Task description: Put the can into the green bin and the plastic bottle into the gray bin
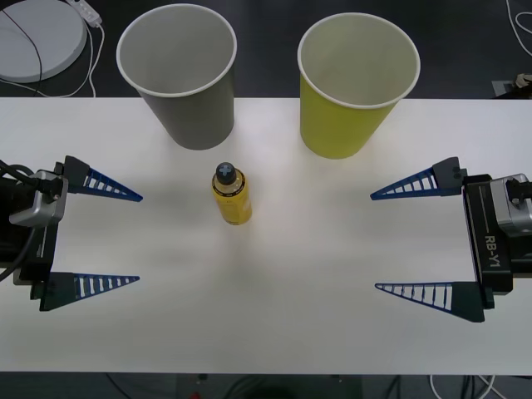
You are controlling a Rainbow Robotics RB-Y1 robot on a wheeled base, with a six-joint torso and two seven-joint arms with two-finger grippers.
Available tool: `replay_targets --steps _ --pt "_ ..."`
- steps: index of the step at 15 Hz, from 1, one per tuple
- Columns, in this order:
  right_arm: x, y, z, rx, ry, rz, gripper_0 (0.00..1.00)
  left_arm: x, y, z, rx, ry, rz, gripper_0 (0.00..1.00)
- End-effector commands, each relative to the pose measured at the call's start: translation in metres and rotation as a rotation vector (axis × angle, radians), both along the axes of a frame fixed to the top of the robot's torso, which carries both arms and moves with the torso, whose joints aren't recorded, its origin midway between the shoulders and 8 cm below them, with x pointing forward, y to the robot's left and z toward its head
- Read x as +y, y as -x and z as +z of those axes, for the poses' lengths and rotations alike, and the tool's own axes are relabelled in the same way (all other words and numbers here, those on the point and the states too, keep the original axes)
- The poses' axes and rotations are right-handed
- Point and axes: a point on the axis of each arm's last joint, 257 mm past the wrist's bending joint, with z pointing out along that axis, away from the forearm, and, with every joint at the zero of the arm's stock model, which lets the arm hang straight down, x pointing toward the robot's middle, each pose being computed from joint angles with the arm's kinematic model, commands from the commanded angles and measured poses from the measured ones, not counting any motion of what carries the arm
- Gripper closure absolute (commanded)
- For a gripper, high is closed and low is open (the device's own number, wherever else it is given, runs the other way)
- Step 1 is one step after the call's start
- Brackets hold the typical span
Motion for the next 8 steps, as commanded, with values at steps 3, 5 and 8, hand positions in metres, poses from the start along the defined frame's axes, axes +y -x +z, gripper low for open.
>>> replay_targets --steps 3,5,8 --pt "0.0 0.0 0.0 0.0 0.0 0.0 0.0 0.0 0.0 0.0 0.0 0.0 0.0 0.0" --pt "0.0 0.0 0.0 0.0 0.0 0.0 0.0 0.016 0.0 -0.016 0.048 -0.013 0.035 0.0" --pt "0.0 0.0 0.0 0.0 0.0 0.0 0.0 0.031 -0.012 -0.015 0.079 0.028 0.093 0.0"
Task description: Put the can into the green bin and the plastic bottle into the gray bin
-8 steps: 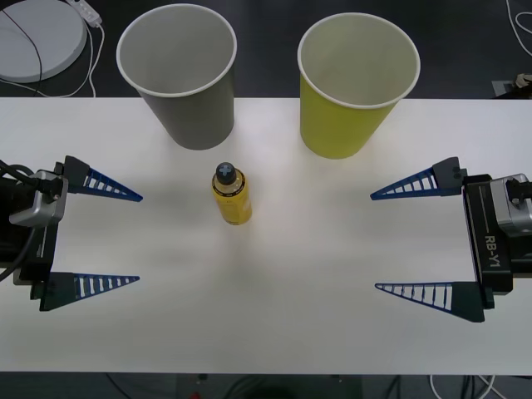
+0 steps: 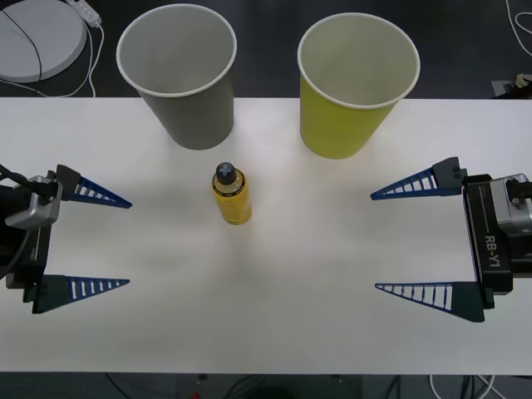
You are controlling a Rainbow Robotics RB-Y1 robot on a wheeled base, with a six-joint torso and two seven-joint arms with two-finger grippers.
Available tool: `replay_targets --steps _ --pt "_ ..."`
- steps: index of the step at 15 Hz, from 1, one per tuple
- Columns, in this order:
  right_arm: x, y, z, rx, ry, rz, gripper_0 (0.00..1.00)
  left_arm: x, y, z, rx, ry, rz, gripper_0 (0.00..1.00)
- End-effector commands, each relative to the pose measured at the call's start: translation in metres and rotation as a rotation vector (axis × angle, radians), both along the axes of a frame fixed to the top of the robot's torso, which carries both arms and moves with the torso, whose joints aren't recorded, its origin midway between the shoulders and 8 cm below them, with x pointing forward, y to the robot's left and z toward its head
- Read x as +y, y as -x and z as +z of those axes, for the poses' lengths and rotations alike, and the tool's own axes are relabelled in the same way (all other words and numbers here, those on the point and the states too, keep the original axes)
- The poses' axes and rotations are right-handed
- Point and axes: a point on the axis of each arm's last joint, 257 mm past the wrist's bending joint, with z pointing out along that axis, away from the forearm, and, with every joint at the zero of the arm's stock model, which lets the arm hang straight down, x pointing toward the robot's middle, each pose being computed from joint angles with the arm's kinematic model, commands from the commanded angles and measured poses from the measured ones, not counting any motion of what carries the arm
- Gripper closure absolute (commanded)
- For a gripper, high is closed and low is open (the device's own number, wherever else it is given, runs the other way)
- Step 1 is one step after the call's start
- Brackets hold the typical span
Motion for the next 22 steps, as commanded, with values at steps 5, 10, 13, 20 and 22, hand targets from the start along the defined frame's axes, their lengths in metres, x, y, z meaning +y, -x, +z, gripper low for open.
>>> replay_targets --steps 5,10,13,20,22 --pt "0.0 0.0 0.0 0.0 0.0 0.0 0.0 0.04 -0.029 -0.004 0.025 0.045 0.129 0.0" --pt "0.0 0.0 0.0 0.0 0.0 0.0 0.0 0.055 -0.038 -0.004 -0.03 0.069 0.115 0.0" --pt "0.0 0.0 0.0 0.0 0.0 0.0 0.0 0.051 -0.035 -0.006 -0.019 0.138 0.123 0.0" --pt "0.0 0.0 0.0 0.0 0.0 0.0 0.0 0.067 -0.039 -0.023 -0.078 0.18 0.126 0.0" --pt "0.0 0.0 0.0 0.0 0.0 0.0 0.0 0.073 -0.04 -0.031 -0.09 0.143 0.126 0.0"
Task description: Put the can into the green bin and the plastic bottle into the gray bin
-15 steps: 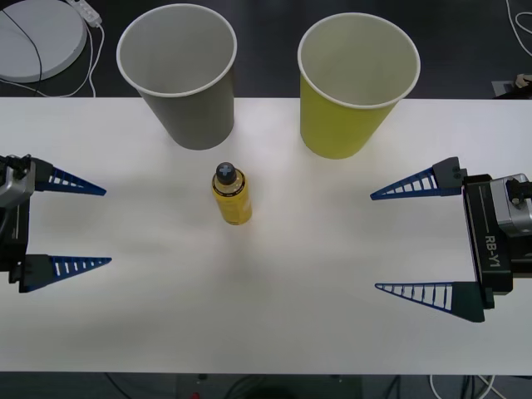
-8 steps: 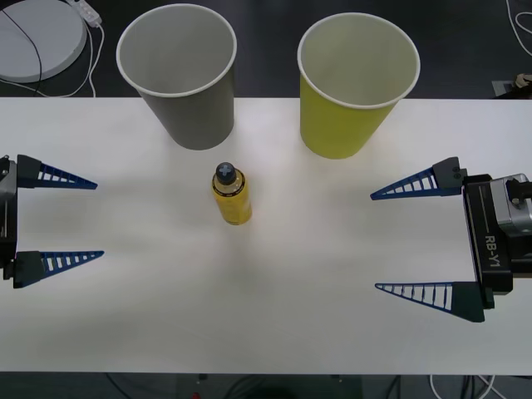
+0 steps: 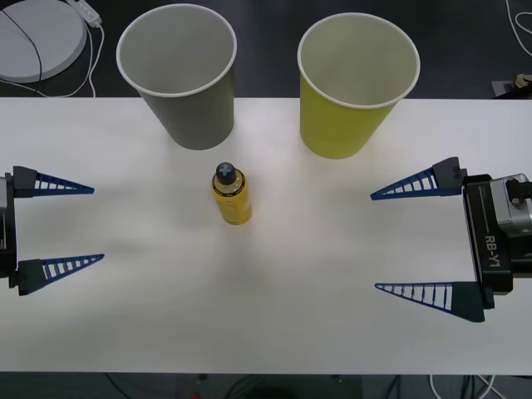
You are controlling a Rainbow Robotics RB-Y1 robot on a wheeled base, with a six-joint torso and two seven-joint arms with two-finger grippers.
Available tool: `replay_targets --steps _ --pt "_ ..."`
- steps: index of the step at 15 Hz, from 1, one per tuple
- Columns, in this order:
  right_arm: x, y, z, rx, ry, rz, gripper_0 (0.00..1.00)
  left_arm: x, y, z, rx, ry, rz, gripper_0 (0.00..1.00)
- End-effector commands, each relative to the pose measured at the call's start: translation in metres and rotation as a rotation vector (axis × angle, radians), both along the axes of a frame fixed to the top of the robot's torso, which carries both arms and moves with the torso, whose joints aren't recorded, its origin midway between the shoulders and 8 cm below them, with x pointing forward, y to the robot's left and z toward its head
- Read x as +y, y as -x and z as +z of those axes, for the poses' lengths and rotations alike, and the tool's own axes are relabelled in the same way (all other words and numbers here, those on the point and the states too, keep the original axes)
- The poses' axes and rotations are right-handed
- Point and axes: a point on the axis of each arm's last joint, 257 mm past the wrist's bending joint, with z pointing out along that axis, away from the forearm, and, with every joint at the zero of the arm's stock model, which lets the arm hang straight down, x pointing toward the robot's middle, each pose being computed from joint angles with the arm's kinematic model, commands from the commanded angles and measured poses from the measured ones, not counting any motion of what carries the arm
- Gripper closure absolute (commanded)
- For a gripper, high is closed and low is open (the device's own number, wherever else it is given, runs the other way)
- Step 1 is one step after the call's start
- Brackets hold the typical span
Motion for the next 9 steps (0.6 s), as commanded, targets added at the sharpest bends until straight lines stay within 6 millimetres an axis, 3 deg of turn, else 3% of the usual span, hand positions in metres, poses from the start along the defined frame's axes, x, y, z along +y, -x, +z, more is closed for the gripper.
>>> replay_targets --steps 1,9 --pt "0.0 0.0 0.0 0.0 0.0 0.0 0.0 0.006 -0.002 -0.01 -0.014 -0.025 0.006 0.0" --pt "0.0 0.0 0.0 0.0 0.0 0.0 0.0 -0.01 -0.016 -0.017 -0.057 0.029 0.03 0.0"
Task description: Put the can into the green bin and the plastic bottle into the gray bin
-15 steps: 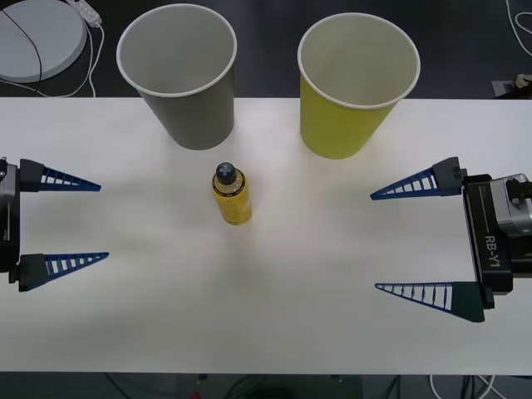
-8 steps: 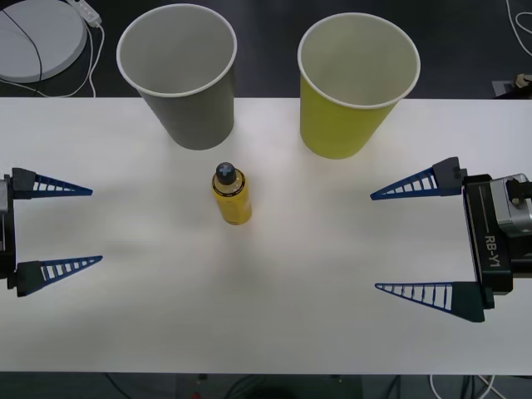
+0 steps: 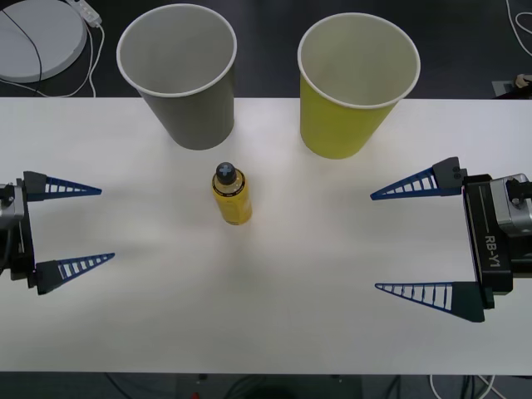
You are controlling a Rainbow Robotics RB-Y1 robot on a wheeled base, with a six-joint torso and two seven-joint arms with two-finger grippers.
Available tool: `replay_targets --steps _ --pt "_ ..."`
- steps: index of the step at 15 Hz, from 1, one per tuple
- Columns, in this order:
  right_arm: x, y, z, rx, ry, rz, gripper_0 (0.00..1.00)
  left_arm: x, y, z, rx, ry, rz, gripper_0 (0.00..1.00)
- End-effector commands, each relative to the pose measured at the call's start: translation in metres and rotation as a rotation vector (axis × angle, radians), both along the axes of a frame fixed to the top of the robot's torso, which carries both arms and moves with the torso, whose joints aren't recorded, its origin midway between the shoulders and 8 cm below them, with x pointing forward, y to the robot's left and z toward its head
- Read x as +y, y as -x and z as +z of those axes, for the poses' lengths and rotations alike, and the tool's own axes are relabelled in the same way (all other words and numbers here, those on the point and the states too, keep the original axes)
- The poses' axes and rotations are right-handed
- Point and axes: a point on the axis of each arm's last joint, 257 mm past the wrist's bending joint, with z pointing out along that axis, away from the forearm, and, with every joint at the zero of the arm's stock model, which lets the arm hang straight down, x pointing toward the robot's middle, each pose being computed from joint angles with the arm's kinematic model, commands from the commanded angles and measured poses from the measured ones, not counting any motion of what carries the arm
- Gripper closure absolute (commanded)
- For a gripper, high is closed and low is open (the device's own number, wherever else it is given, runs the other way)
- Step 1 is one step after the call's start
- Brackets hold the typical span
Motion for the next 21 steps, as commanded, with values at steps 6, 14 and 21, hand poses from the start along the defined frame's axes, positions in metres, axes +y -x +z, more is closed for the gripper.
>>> replay_targets --steps 6,14,21 --pt "0.0 0.0 0.0 0.0 0.0 0.0 0.0 -0.037 -0.016 -0.013 -0.004 0.053 0.001 0.0" --pt "0.0 0.0 0.0 0.0 0.0 0.0 0.0 -0.079 -0.031 -0.021 -0.018 0.116 -0.002 0.0" --pt "0.0 0.0 0.0 0.0 0.0 0.0 0.0 -0.11 -0.046 -0.024 -0.051 0.137 0.003 0.0"
